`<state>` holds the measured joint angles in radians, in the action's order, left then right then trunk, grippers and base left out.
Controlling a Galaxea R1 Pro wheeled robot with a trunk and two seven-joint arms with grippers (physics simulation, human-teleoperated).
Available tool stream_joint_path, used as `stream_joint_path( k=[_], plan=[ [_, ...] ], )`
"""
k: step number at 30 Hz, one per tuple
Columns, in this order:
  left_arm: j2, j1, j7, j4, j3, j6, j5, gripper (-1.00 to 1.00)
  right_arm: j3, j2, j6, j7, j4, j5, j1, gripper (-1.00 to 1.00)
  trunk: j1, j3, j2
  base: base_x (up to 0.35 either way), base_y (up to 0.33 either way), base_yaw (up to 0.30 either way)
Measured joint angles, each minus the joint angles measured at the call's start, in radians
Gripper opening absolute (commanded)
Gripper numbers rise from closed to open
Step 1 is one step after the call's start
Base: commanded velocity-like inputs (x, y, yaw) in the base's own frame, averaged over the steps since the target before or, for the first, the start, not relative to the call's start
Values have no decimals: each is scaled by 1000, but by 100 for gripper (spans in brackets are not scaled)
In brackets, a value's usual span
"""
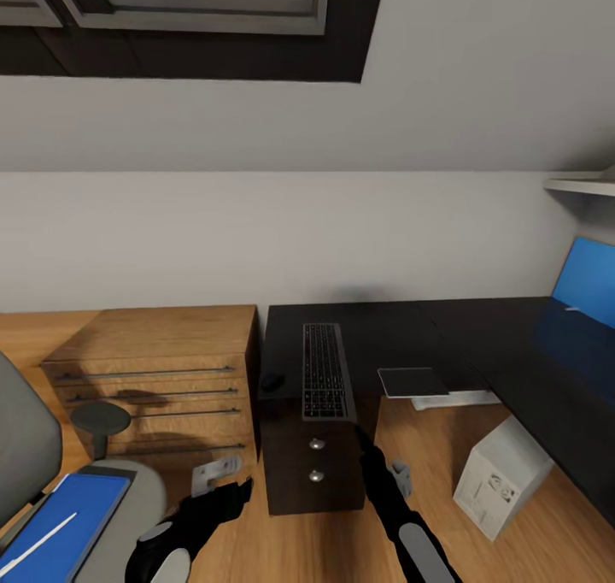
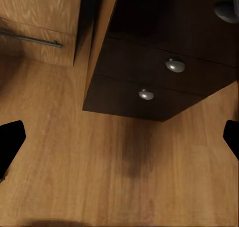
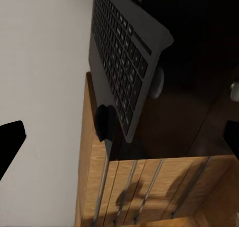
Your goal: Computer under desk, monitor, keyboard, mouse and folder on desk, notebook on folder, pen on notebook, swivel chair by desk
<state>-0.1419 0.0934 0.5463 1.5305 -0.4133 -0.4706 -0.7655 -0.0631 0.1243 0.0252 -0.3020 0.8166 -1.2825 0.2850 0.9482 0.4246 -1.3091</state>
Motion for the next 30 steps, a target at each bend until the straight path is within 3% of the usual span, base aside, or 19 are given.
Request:
stream_joint_path(
  k=[4, 8, 13, 30],
  plan=[
    [-1, -1, 1, 2, 0, -6, -21, 100, -2, -2, 1, -13, 2, 0, 1, 100, 15, 13, -28, 0, 0, 0],
    [-12, -1, 6, 4, 1, -7, -18, 100, -14, -5, 12, -10, 14, 11, -3, 100, 23, 19, -42, 0, 0, 0],
    [-1, -1, 6, 5, 5, -7, -19, 100, -31, 2, 13, -19, 42, 39, 0, 100, 31, 25, -56, 0, 0, 0],
    [-12, -1, 7, 7, 4, -8, -29, 100, -61, 0, 8, -27, 20, 14, 3, 100, 96, 78, -175, 0, 0, 0]
  ],
)
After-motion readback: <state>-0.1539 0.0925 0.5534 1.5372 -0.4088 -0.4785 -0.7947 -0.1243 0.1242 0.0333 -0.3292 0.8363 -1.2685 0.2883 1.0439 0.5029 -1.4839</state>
